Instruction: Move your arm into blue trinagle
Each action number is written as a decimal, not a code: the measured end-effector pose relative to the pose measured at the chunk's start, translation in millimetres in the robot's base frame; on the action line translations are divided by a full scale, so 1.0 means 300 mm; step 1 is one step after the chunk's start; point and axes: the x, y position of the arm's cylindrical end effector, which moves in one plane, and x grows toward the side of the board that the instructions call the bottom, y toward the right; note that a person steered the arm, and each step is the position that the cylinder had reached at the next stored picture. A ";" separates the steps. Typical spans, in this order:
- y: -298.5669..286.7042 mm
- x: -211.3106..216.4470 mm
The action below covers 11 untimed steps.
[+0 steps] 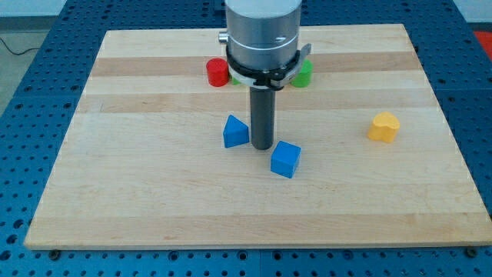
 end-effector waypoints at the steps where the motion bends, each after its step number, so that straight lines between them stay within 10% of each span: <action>1: -0.091 0.032; 5: -0.155 -0.198; 8: -0.385 -0.033; 11: 0.003 -0.128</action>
